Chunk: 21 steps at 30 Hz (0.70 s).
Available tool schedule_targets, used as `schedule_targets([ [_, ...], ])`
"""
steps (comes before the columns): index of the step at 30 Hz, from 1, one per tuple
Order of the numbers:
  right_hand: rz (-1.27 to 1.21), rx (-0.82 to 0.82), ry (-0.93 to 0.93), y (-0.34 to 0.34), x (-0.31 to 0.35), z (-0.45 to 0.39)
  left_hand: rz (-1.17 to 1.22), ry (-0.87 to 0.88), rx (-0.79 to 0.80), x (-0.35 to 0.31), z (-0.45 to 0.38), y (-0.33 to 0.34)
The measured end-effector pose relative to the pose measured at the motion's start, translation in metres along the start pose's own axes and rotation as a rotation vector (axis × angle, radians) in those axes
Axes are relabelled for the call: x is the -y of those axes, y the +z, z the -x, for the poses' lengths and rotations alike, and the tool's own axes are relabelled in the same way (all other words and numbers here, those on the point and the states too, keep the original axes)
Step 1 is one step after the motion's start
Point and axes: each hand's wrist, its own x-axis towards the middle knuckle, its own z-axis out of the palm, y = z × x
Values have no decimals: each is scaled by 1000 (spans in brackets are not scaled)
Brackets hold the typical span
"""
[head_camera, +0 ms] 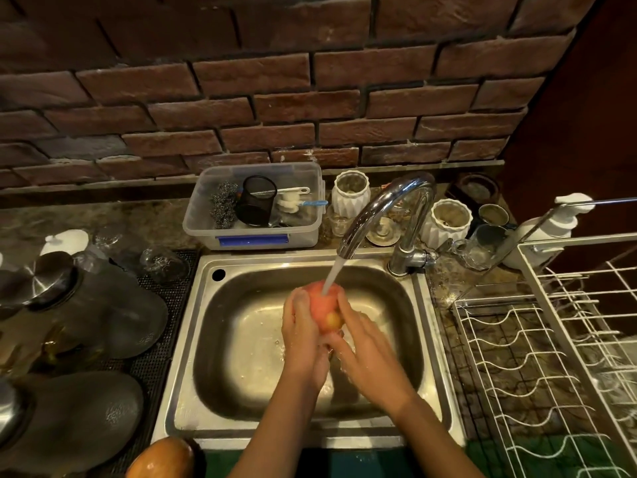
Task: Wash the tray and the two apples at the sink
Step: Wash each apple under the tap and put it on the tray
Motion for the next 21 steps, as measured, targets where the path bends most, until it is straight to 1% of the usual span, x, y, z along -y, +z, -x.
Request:
schedule_targets([
  [1,140,-50,-30,-3,-12,9,22,-11,3,-1,0,0],
  [2,210,-124,-24,-5,-24,20,42,-24,12,-1,-1,-1],
  [4,192,-250,65,-6,-50,44,69,-57,22,-2,-3,-3],
  [5,200,-271,130,-6,-63,55,74,-75,28,-3,-3,-4],
  [7,294,-238,270,-3,-86,77,79,-112,35,-3,-2,-5],
  [9,389,-199,330,4,-106,97,84,-139,31,-2,1,-5],
  [12,507,-154,329,13,-118,117,102,-150,22,2,5,-5],
  [17,660,-137,318,18,-122,119,96,-160,2,4,12,-8],
  [21,650,-121,331,20,-130,120,98,-198,-36,4,15,-10],
])
